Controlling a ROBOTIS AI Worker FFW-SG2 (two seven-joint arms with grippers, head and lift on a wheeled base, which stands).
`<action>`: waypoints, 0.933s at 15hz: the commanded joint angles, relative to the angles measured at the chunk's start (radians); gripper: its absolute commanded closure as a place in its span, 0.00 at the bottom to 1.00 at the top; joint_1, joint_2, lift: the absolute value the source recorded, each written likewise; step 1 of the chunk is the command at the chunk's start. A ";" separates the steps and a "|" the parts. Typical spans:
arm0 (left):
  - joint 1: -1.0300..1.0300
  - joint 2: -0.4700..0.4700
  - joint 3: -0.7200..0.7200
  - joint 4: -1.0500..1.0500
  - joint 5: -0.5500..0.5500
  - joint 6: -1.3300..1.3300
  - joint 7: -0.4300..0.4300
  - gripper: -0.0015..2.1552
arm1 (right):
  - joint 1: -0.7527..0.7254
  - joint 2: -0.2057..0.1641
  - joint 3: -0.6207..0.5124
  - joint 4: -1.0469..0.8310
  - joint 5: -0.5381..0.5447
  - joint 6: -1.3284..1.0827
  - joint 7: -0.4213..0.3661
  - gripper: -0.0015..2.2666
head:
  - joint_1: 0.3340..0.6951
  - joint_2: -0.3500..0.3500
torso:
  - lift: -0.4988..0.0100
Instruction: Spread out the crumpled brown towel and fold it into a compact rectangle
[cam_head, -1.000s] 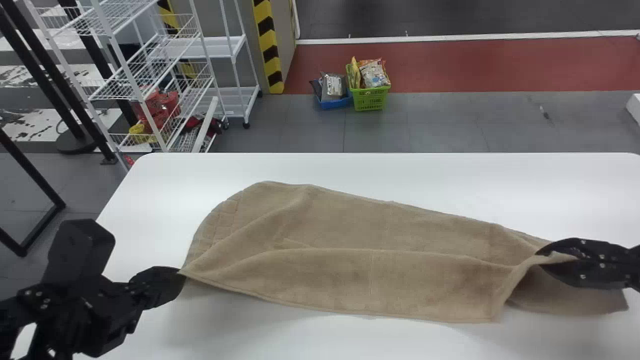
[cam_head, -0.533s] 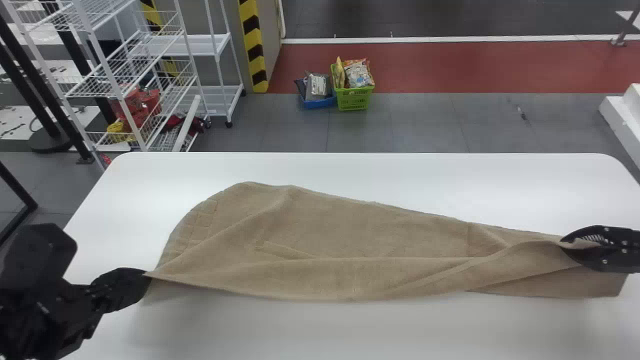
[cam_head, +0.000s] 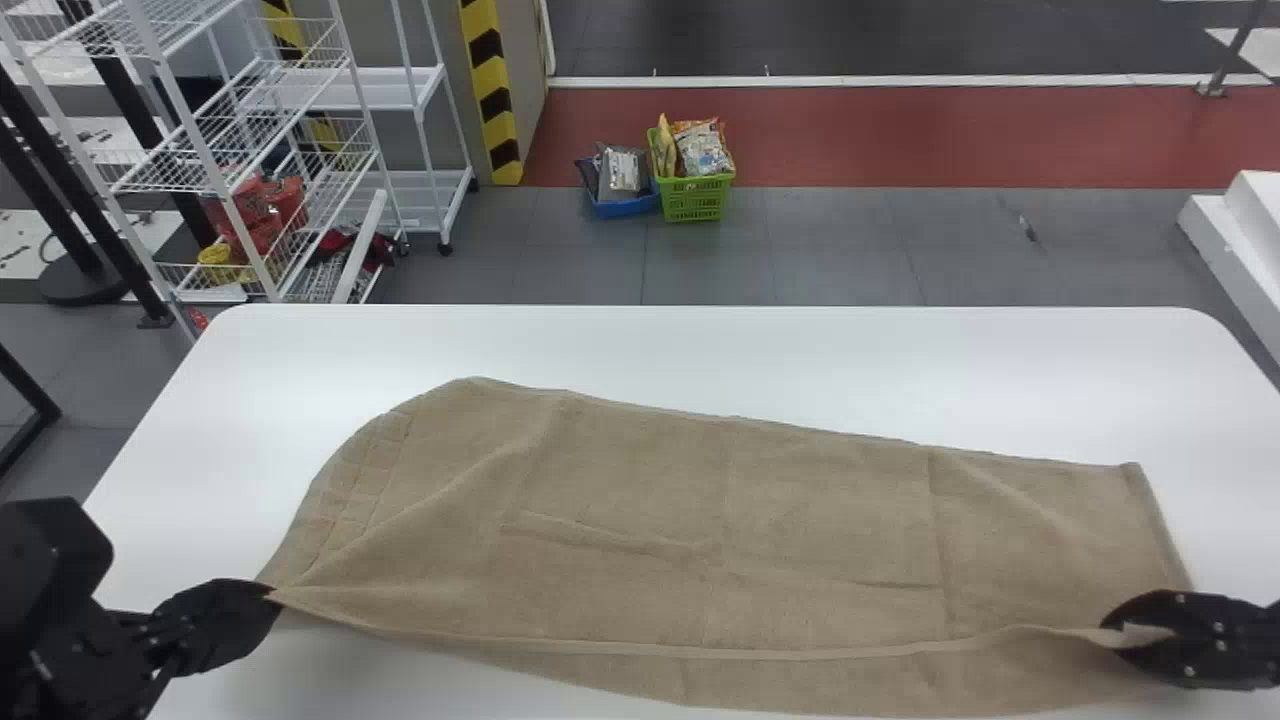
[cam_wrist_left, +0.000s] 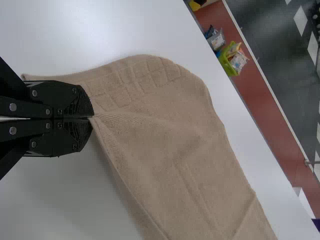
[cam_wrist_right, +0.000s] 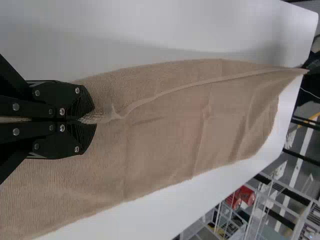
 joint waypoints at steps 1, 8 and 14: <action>0.013 0.003 0.000 0.000 -0.005 -0.031 -0.022 0.83 | 0.012 0.001 -0.010 -0.003 0.010 -0.011 0.005 0.57 | 1.00 0.60 | 0.73; 0.031 0.000 0.030 -0.009 0.013 -0.028 -0.028 0.00 | 0.030 -0.001 -0.033 -0.051 0.019 0.112 0.005 0.02 | 1.00 0.57 | 0.73; 0.031 -0.002 0.090 -0.039 0.025 -0.018 -0.093 0.03 | 0.054 -0.010 -0.113 -0.079 0.020 0.109 0.005 0.01 | 1.00 0.55 | 0.73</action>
